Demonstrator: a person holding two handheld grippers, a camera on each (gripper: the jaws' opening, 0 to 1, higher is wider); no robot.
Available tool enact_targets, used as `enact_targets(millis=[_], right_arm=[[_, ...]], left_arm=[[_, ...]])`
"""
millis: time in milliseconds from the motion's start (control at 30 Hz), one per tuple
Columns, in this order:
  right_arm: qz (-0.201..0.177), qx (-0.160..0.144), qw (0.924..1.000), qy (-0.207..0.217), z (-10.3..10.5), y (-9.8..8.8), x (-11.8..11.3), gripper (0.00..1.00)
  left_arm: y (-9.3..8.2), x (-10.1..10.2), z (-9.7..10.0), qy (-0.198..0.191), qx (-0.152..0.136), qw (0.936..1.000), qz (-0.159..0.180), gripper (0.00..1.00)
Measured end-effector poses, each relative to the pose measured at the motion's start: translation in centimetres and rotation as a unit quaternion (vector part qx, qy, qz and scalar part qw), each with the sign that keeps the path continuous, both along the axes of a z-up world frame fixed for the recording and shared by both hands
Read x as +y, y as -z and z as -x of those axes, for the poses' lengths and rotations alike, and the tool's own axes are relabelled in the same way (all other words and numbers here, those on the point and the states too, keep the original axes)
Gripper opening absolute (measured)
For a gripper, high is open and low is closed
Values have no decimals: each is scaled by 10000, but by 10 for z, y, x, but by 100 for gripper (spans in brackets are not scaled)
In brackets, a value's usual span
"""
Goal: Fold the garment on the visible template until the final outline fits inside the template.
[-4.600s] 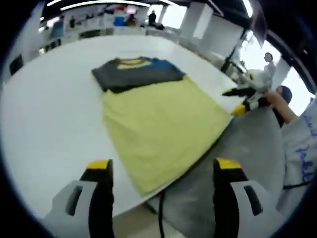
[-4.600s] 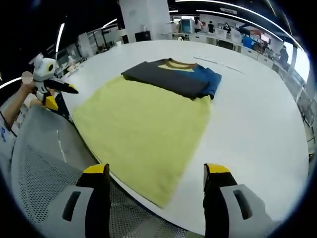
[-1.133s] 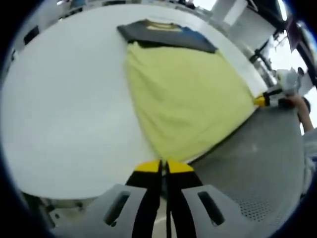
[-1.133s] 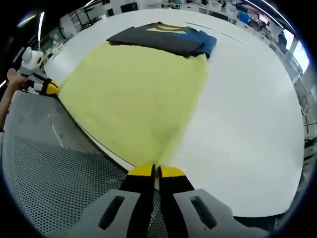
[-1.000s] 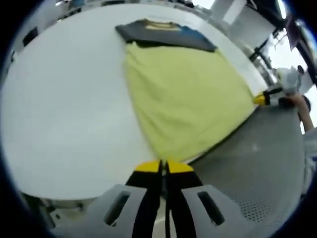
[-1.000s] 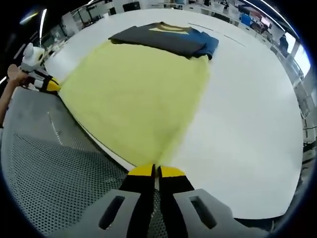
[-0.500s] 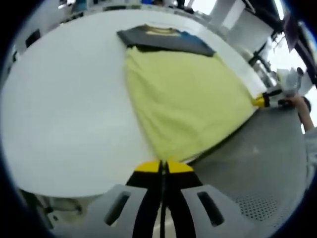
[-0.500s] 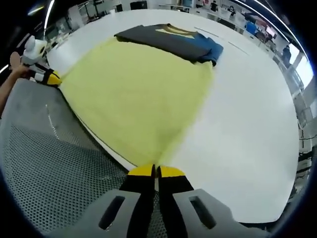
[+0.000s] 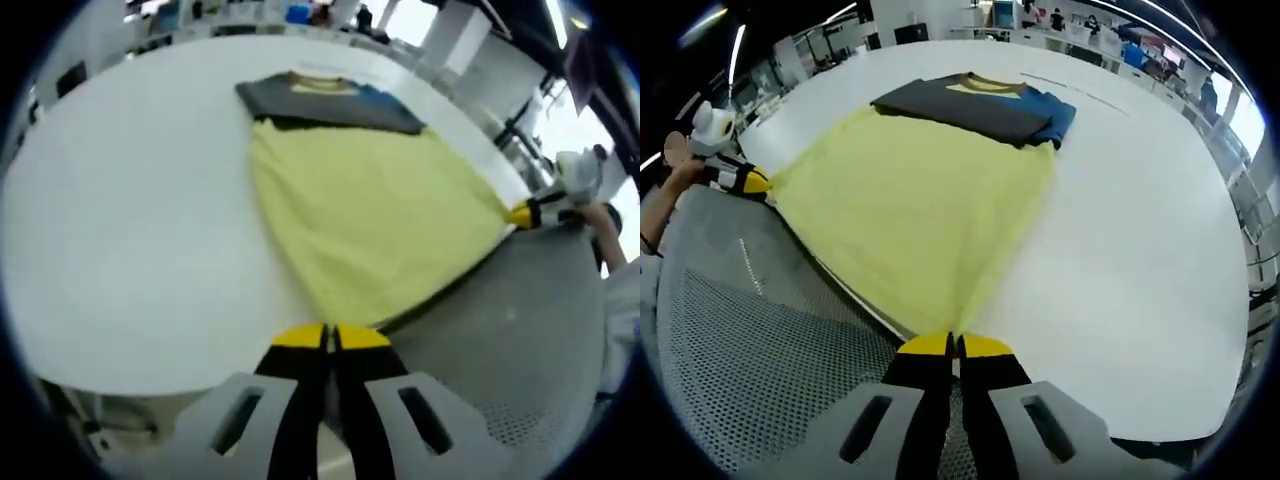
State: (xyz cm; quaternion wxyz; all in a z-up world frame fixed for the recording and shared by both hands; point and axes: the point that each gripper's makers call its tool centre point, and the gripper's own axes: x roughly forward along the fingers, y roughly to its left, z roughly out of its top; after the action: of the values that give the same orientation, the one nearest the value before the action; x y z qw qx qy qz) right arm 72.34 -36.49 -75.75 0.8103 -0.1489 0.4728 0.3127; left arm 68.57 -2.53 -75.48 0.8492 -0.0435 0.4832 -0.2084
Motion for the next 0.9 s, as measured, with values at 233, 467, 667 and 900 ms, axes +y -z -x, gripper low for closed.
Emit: enact_targets(millis=[233,467,667,900], right_arm=[[-58,-120,9999,-10,3,-16,-1,2],[-27,-288,9996,-28,7,-32,-4,2],[-21,-309,9995,-88,18,-44,-1,2],[-114,-407,9991,-105,26,-65,2,2]], left_arm=[[-22,-5,5,32,-199,9998,89,0],[-34,-3,10,18,-281,9996,58,0],[-47,-6,19,188,-351,9992,-26,0],[-67,-4,24,295,-427,9985,-152,0]])
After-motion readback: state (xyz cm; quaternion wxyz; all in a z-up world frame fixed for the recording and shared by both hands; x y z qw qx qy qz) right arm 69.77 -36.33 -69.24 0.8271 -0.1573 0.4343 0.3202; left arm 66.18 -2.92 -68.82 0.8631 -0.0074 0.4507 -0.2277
